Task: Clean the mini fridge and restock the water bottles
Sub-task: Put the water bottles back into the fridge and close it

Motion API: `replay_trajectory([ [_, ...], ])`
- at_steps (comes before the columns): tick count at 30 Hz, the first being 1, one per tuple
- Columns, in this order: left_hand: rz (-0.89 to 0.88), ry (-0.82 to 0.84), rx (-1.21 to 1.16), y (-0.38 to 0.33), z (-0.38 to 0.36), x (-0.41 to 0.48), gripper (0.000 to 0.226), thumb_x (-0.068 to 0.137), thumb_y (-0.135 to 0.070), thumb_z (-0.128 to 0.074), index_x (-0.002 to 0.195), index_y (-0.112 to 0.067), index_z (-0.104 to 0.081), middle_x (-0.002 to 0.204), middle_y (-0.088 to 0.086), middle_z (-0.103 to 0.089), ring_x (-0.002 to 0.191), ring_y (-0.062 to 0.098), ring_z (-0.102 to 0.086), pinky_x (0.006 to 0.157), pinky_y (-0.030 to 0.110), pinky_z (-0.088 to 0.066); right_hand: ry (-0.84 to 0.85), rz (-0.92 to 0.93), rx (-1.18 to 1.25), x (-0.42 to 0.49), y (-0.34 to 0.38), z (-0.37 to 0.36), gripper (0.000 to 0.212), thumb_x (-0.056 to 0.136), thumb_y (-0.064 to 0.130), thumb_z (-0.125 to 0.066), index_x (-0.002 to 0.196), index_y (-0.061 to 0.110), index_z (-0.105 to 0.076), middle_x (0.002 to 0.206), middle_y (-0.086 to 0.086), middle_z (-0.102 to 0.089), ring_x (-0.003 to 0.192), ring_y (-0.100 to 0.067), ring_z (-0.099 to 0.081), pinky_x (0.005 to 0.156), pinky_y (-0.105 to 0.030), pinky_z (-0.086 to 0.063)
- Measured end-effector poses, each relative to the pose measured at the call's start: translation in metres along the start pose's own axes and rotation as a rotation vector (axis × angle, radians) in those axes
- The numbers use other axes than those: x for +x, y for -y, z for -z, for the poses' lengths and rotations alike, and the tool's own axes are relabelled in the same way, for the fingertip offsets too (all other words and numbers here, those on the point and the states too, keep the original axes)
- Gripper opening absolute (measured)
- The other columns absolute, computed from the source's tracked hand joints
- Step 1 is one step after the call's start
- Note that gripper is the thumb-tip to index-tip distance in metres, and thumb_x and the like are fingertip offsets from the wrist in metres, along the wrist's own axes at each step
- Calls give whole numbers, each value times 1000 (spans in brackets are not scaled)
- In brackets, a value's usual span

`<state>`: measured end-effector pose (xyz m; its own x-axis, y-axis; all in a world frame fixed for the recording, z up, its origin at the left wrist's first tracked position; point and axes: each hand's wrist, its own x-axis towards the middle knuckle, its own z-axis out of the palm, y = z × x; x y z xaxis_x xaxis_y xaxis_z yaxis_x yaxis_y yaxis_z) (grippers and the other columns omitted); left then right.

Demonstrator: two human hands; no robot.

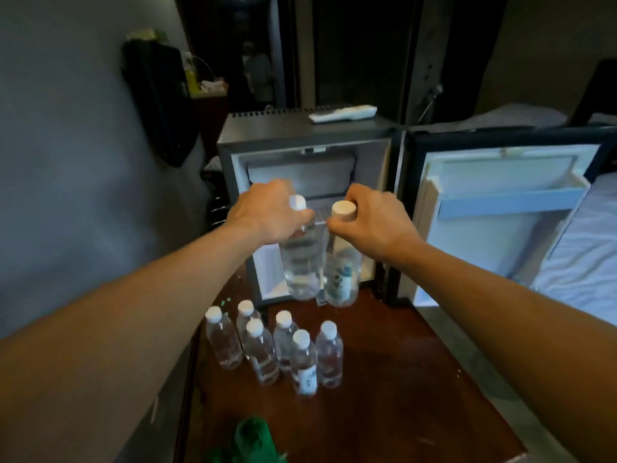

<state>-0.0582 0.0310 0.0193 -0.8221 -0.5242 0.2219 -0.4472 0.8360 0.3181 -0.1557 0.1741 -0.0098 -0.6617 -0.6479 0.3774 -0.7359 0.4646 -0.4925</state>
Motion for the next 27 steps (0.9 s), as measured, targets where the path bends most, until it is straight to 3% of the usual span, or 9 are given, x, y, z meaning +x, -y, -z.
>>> replay_trajectory([
  [5,127,-256,-85,4,-13,55,41,83,-51,-65,106,-18,-57,103,8,-63,94,31,-59,72,39,-50,11,7,47,58,-27,-28,31,90,44,-58,105,19,-48,100,-7,-63,90,-27,-60,76,-44,-52],
  [11,347,-366,-347,27,-38,121,34,84,-45,-67,98,-13,-68,93,7,-67,90,26,-62,69,33,-46,-24,5,237,136,-54,-70,23,94,35,-53,104,15,-50,103,-3,-58,92,-22,-55,73,-33,-42],
  [14,444,-440,-474,38,-54,146,33,84,-39,-70,100,-11,-68,94,7,-68,91,26,-64,75,37,-53,-24,50,274,164,-63,-88,21,93,31,-55,104,14,-52,103,-4,-56,93,-22,-53,76,-33,-42],
  [20,530,-484,-464,51,-86,191,33,85,-34,-69,103,-6,-67,101,14,-69,97,31,-63,84,44,-52,14,22,370,203,-80,-129,22,92,25,-59,107,10,-54,102,-6,-53,99,-24,-51,69,-18,-25],
  [24,553,-460,-473,65,-101,213,30,89,-31,-65,108,-8,-65,103,12,-69,98,30,-63,88,43,-52,109,20,340,232,-62,-145,30,94,28,-56,115,5,-55,113,-15,-56,106,-28,-53,83,-25,-35],
  [27,589,-445,-475,78,-110,236,36,91,-35,-62,113,-7,-63,107,14,-67,100,33,-62,88,44,-51,131,-59,420,263,-51,-160,22,96,24,-54,104,4,-61,97,-12,-61,97,-29,-58,80,-26,-43],
])
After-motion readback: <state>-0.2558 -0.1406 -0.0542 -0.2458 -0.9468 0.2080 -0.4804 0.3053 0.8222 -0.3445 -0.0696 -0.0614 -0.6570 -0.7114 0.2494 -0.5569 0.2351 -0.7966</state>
